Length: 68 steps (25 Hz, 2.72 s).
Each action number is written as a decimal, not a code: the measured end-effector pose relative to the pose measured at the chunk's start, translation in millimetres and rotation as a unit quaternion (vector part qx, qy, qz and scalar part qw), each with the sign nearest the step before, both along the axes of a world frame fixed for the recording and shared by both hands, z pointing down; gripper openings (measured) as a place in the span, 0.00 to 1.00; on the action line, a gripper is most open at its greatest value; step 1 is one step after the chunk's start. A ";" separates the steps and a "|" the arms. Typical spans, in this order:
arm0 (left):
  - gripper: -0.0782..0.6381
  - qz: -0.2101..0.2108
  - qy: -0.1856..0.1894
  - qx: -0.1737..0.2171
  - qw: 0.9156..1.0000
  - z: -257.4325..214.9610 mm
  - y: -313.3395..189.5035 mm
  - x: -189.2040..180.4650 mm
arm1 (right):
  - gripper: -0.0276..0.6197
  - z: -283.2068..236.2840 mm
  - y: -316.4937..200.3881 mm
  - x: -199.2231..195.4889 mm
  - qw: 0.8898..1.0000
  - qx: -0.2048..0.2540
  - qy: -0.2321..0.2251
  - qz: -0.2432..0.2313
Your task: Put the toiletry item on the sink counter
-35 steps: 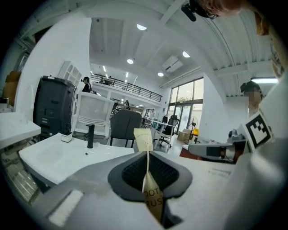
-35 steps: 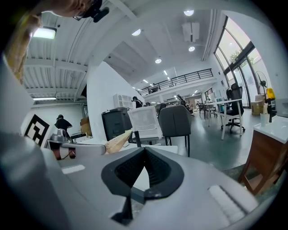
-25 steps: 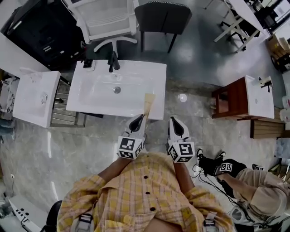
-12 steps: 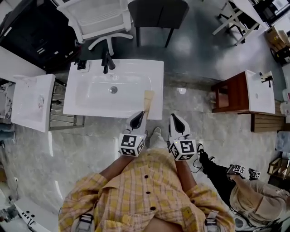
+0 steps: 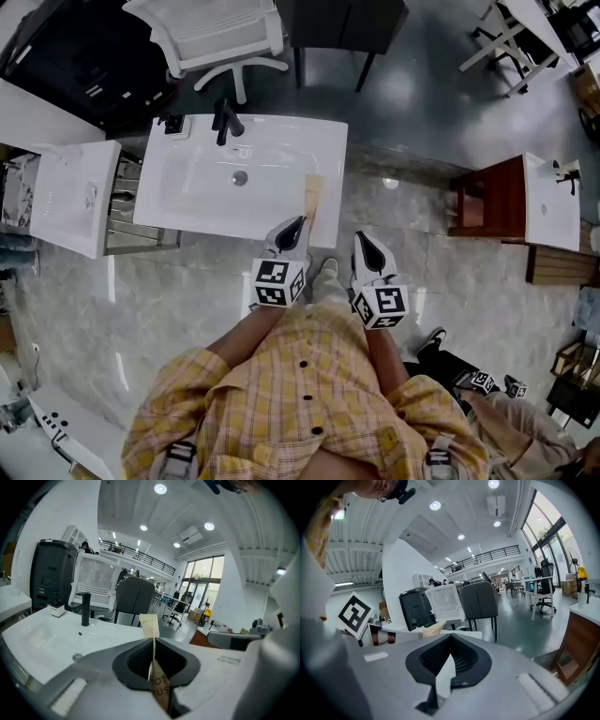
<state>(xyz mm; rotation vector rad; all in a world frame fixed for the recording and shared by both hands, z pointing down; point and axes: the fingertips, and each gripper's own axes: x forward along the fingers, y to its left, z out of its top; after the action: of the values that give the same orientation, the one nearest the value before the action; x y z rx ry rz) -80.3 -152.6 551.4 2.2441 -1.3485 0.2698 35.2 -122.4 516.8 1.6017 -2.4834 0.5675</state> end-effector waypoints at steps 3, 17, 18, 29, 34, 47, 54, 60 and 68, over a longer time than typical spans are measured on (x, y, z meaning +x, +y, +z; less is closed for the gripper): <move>0.13 -0.005 -0.006 -0.005 1.000 3.3 -9.1 5.5 | 0.04 3.3 -2.6 3.0 1.000 -0.003 -0.003 -0.005; 0.13 -0.021 -0.028 -0.044 0.998 38.2 -46.9 21.5 | 0.04 18.8 -5.5 21.7 1.000 -0.023 -0.003 -0.006; 0.13 -0.021 -0.030 -0.047 0.998 41.2 -49.3 22.9 | 0.04 19.9 -5.8 23.0 1.000 -0.024 -0.003 -0.005; 0.13 -0.023 -0.049 -0.068 0.996 69.7 -70.4 37.4 | 0.04 25.9 -7.3 28.8 0.999 -0.030 -0.004 -0.012; 0.13 -0.025 -0.056 -0.076 0.995 81.3 -75.1 40.9 | 0.04 32.3 -5.6 32.6 0.999 -0.038 -0.004 -0.012; 0.13 -0.024 -0.072 -0.104 0.992 114.9 -91.6 55.4 | 0.04 45.2 -1.3 39.0 0.998 -0.055 -0.004 -0.010; 0.13 -0.030 -0.084 -0.116 0.989 133.1 -93.9 57.8 | 0.04 49.4 -1.1 49.0 0.998 -0.059 -0.003 -0.001; 0.13 -0.032 -0.096 -0.127 0.987 149.4 -96.4 57.7 | 0.04 54.1 1.0 49.4 0.998 -0.068 -0.005 0.002; 0.13 -0.032 -0.101 -0.139 0.985 163.7 -96.2 59.7 | 0.04 59.4 5.6 54.2 0.997 -0.078 -0.004 0.007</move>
<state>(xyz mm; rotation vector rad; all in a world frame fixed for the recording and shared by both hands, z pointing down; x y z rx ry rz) -20.5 -248.8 715.1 1.9789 -1.3874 0.6375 89.4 -116.8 576.2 1.5632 -2.3689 0.7495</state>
